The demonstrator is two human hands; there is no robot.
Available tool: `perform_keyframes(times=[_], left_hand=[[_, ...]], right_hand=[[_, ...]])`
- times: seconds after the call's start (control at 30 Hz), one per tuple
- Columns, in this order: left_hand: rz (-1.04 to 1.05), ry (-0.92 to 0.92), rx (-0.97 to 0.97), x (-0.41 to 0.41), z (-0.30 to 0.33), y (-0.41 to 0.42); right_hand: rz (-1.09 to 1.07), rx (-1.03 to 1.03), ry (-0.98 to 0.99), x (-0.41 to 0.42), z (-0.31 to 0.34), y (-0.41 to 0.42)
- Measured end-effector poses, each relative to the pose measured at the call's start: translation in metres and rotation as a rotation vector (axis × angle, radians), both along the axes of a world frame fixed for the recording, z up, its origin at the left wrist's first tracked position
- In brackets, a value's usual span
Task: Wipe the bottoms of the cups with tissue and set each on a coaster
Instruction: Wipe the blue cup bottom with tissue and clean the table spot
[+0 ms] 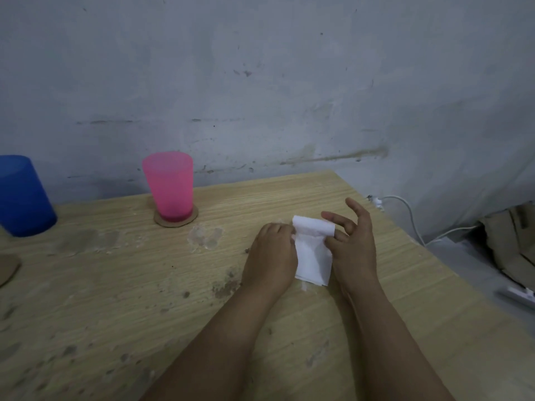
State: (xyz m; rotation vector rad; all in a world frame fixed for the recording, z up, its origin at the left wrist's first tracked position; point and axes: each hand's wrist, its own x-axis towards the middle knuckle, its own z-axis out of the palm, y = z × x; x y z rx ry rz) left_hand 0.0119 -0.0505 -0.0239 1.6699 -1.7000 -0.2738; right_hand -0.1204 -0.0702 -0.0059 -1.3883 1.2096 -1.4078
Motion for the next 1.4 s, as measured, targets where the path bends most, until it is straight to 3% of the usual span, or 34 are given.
perform_keyframes(times=[0.17, 0.33, 0.57, 0.73, 1.3, 1.4], left_hand=[[-0.042, 0.422, 0.040, 0.004, 0.007, 0.002], [-0.060, 0.659, -0.016, 0.008, 0.014, 0.006], [-0.094, 0.787, -0.014, 0.012, 0.020, 0.008], [-0.113, 0.862, -0.045, 0.014, 0.022, 0.008], [-0.167, 0.847, -0.008, 0.009, 0.031, 0.013], [-0.167, 0.839, -0.020, 0.009, 0.031, 0.013]], right_hand=[[0.042, -0.036, -0.037, 0.005, 0.001, 0.002], [0.058, -0.030, -0.124, 0.004, 0.005, 0.004], [-0.015, 0.053, -0.133, 0.004, 0.002, 0.001], [0.062, 0.163, -0.198, 0.002, 0.004, 0.000], [0.192, 0.177, -0.234, 0.000, 0.006, 0.002], [0.227, 0.218, -0.366, -0.002, 0.007, 0.000]])
